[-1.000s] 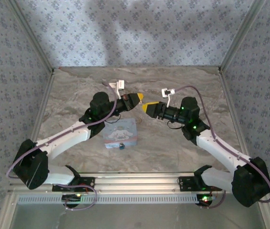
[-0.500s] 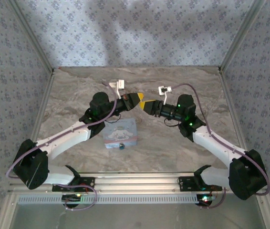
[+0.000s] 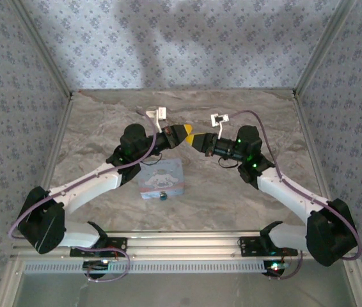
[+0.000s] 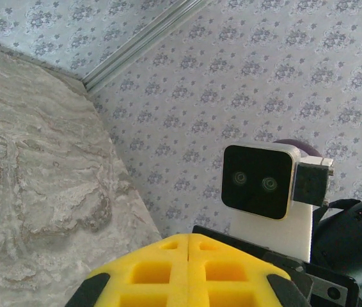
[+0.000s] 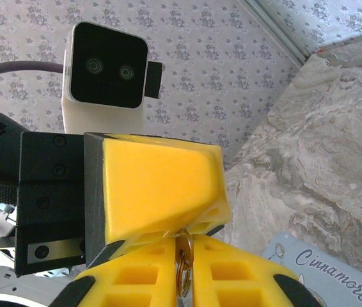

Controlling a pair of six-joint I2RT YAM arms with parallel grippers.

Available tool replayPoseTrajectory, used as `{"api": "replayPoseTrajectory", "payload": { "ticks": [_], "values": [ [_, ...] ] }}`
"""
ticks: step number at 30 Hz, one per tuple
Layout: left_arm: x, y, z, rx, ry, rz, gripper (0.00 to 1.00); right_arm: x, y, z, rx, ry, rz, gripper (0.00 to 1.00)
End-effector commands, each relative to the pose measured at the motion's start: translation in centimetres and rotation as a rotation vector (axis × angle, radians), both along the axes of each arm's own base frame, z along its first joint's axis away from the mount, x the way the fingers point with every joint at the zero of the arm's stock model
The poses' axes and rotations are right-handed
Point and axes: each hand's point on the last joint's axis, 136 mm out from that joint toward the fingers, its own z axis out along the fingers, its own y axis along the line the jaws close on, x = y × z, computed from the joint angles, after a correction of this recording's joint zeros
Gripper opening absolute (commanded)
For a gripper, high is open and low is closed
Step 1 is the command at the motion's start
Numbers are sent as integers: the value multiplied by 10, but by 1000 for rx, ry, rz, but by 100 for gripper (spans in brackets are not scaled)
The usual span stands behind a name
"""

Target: Unlock the padlock with the key

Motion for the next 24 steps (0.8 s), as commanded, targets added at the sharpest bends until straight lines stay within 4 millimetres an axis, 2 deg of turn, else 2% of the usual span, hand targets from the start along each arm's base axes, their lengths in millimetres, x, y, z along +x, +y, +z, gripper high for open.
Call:
{"api": "replayPoseTrajectory", "payload": {
  "ticks": [1,13,16,19,20,22,24],
  "values": [
    [-7,-1,6,-32,-21,-15,0,5,-4,6,12,-13,-26,10],
    [-8,4,6,-32,-19,5,0,8,-17,-3,-11,11,-73,5],
    [-7,6,5,-26,-18,13,0,9,-22,-7,-31,20,-92,0],
    [-8,9,4,-4,-24,25,0,8,-25,-14,-70,27,-104,0],
    [-8,11,3,10,-27,33,5,7,-26,-17,-89,25,-107,0],
    [-9,15,2,45,-31,49,25,5,-29,-23,-143,21,-113,0],
    [-10,22,-2,108,-35,73,40,2,-33,-29,-191,19,-123,0]
  ]
}}
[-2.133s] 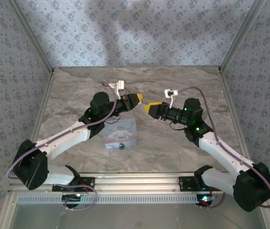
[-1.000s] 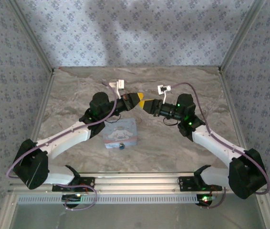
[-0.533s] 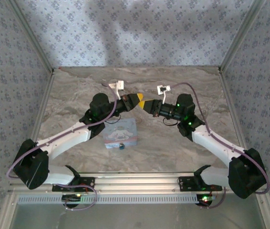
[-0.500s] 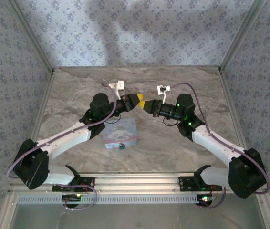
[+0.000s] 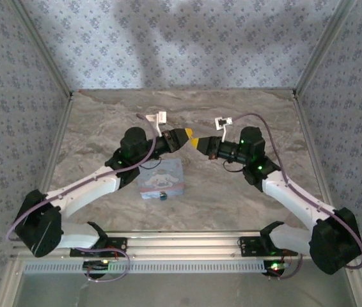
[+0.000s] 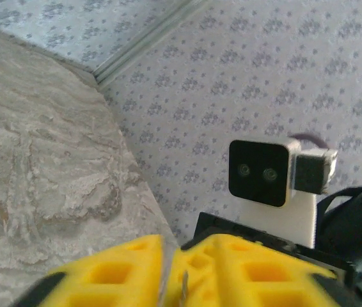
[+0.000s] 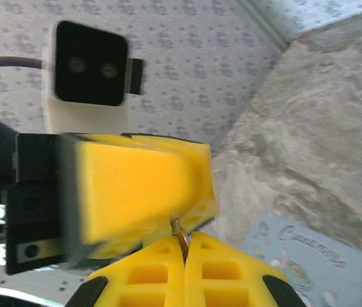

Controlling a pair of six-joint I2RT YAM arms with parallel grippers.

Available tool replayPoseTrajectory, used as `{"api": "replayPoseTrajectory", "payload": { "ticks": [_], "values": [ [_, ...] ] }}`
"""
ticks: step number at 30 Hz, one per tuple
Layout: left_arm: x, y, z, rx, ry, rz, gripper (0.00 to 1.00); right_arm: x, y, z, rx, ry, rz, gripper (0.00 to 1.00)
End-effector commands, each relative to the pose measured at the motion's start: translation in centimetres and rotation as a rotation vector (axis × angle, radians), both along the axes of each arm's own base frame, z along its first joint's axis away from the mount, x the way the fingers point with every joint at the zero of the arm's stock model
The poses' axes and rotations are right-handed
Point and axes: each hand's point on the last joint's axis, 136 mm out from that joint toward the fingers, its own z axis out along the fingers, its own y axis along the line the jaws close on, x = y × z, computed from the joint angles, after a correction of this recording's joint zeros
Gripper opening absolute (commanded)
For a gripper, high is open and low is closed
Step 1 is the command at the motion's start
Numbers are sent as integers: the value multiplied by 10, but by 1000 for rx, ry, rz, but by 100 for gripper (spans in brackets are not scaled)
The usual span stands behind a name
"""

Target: Unlock the padlock with the key

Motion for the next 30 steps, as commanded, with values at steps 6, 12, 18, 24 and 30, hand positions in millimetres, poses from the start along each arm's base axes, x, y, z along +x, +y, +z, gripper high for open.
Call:
{"api": "replayPoseTrajectory", "payload": {
  "ticks": [6,12,18,24,30],
  "values": [
    [-10,48,-21,325,-31,123,66,-4,-28,-29,-283,-60,-78,0],
    [-31,76,-89,703,95,125,71,-4,-43,-46,-452,-72,-116,0],
    [-48,86,-148,1045,227,118,72,0,-52,-57,-522,-54,-149,0],
    [-49,100,-182,1277,338,149,79,-1,-54,-60,-535,-47,-155,0],
    [-42,98,-202,1312,425,141,91,-1,-54,-60,-536,-44,-157,0]
  ]
}}
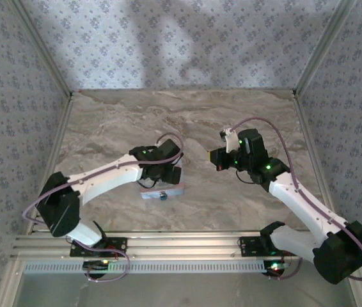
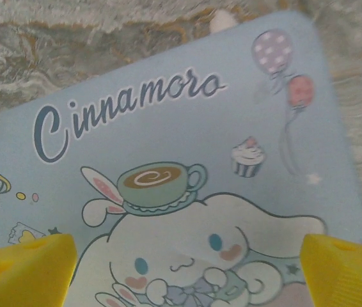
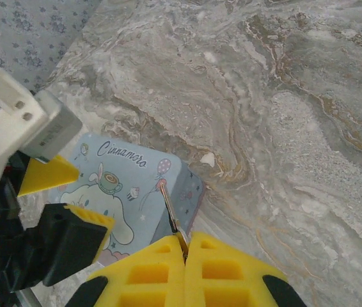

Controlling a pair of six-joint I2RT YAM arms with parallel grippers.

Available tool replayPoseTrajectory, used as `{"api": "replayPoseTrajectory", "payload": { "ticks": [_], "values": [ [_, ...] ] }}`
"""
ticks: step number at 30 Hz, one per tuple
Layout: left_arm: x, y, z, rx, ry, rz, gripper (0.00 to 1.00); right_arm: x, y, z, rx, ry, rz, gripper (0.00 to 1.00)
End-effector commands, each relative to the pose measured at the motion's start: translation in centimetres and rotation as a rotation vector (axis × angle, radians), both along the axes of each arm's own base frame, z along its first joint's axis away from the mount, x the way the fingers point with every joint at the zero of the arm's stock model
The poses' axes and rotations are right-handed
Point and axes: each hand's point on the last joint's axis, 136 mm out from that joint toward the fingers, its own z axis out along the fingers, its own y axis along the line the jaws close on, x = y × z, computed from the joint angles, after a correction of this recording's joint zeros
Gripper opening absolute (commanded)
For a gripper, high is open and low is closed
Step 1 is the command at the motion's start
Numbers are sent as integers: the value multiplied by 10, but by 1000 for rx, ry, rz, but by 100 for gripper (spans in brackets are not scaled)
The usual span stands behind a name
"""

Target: Unlock the padlock with the key

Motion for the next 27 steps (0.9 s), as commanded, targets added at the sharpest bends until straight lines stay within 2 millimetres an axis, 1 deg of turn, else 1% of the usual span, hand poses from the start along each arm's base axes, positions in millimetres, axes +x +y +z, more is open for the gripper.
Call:
{"api": "replayPoseTrajectory", "payload": {
  "ticks": [1,8,10,16,20,21,24,27],
  "values": [
    [5,9,3,40,12,34,92,1,0,15,-5,-40,2,0],
    [21,17,-7,37,15,31,93,1,1,14,-6,-37,3,0],
    [24,15,-12,24,24,15,93,2,1,13,-7,-35,1,0],
    [26,8,-32,15,70,-31,91,2,0,13,-11,-35,2,0],
    [27,-4,-40,-12,95,-84,89,1,0,13,-10,-34,1,0],
    [33,-13,-40,-36,82,-106,88,1,0,12,-10,-31,3,0],
    [42,-25,-43,-38,76,-166,88,0,1,11,-9,-26,8,0],
    [56,-36,-45,-52,70,-219,87,-3,0,9,-6,-14,15,0]
  ]
}}
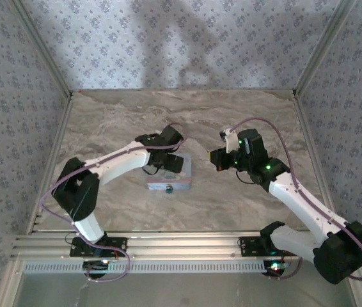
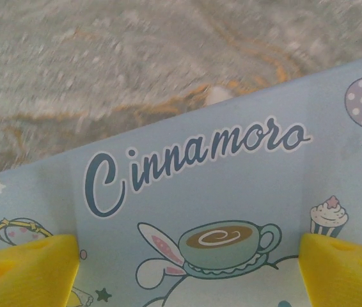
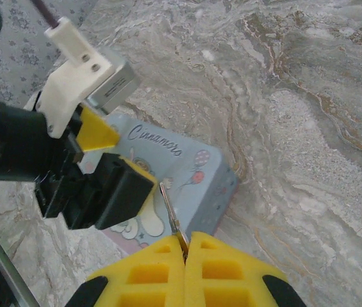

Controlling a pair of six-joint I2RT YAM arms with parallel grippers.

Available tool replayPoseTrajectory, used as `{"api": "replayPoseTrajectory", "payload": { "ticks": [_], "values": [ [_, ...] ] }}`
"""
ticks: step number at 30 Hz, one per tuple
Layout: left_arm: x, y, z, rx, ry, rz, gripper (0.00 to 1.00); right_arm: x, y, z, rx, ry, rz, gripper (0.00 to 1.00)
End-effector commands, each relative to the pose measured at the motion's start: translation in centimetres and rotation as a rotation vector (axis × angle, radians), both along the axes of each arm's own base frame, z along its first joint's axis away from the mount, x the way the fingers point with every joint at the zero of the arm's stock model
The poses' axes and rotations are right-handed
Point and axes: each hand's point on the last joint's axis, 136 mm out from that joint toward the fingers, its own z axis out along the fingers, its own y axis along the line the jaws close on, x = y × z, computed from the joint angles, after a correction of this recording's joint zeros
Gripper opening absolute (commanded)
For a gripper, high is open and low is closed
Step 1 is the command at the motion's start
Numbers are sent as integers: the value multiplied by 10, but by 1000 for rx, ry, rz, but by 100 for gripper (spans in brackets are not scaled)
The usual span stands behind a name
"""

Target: Unlock the padlock with the key

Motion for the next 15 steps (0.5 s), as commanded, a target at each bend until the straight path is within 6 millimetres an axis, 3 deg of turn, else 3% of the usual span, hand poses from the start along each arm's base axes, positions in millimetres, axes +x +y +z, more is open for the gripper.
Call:
{"api": "replayPoseTrajectory", "payload": {
  "ticks": [1,10,15],
  "values": [
    [2,-18,-33,-19,88,-127,87,-4,1,9,2,-9,19,0],
    [53,-37,-29,-48,41,-252,86,-10,-6,-5,11,36,6,0],
    [66,-47,-4,-64,-4,-285,86,-7,-9,-11,20,48,-12,0]
  ]
}}
